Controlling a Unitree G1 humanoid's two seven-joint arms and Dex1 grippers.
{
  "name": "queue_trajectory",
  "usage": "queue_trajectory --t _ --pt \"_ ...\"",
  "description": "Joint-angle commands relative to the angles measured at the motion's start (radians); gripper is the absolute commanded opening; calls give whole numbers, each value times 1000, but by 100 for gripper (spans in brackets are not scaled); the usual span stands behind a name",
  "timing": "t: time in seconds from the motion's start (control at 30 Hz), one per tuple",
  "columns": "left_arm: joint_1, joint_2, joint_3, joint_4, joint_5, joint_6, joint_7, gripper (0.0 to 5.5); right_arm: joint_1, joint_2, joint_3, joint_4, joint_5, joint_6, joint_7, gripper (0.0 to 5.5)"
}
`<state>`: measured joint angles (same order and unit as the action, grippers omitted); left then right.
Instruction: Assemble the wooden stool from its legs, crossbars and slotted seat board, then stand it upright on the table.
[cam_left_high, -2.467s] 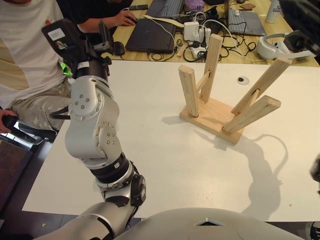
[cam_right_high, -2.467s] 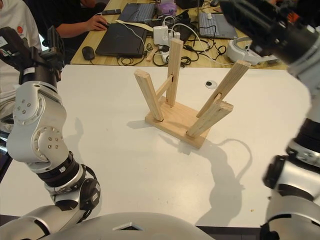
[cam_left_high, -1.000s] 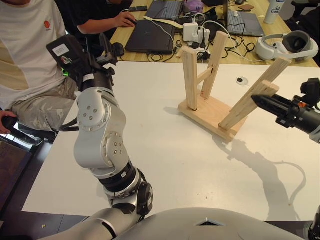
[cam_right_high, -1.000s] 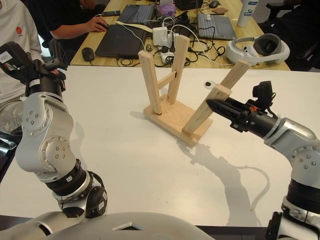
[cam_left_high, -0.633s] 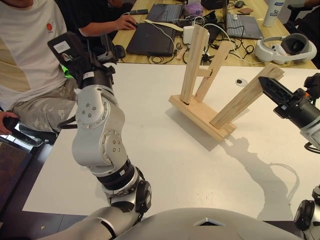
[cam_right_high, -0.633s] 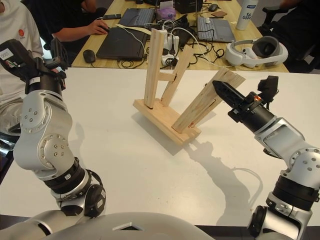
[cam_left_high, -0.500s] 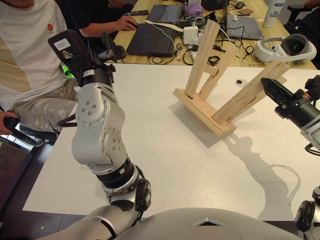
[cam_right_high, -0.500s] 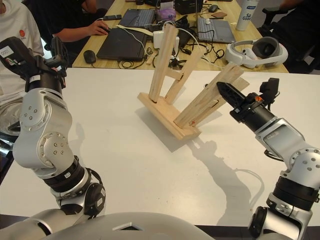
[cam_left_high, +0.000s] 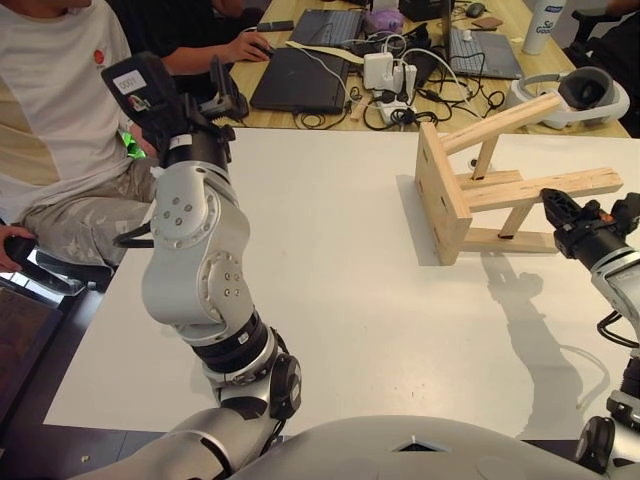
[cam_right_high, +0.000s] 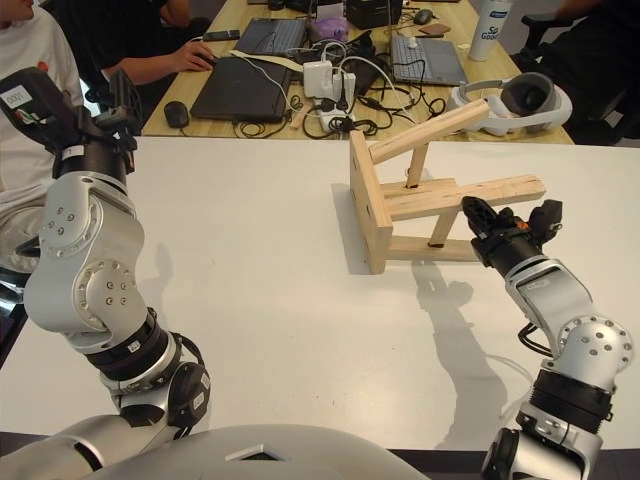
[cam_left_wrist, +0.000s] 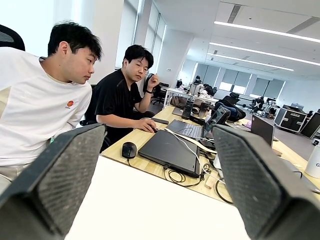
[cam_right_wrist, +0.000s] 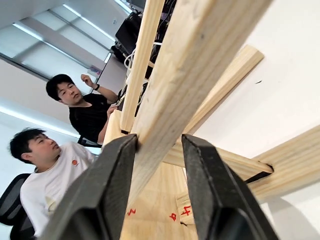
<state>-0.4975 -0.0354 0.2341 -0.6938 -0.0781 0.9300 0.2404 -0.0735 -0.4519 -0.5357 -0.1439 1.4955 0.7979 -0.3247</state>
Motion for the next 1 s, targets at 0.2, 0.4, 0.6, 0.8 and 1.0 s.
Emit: queue_trajectory --t 0.2,0.4,0.6,0.8,1.0 --pt "14 4 -8 -36 21 24 14 392 157 -144 101 -407 -266 -26 -34 206" --pt "27 -19 -16 -50 33 15 34 392 237 -208 160 -495 -454 -46 115 282" --pt "37 -19 -9 -60 36 14 35 392 384 -482 353 -525 -1033 -326 409 303" --pt "37 -29 -13 -51 37 -1 44 392 276 -801 646 -235 -1771 -842 605 420" --pt "24 -42 -23 -24 34 -19 44 392 -50 -647 834 66 -2069 -1018 635 494"
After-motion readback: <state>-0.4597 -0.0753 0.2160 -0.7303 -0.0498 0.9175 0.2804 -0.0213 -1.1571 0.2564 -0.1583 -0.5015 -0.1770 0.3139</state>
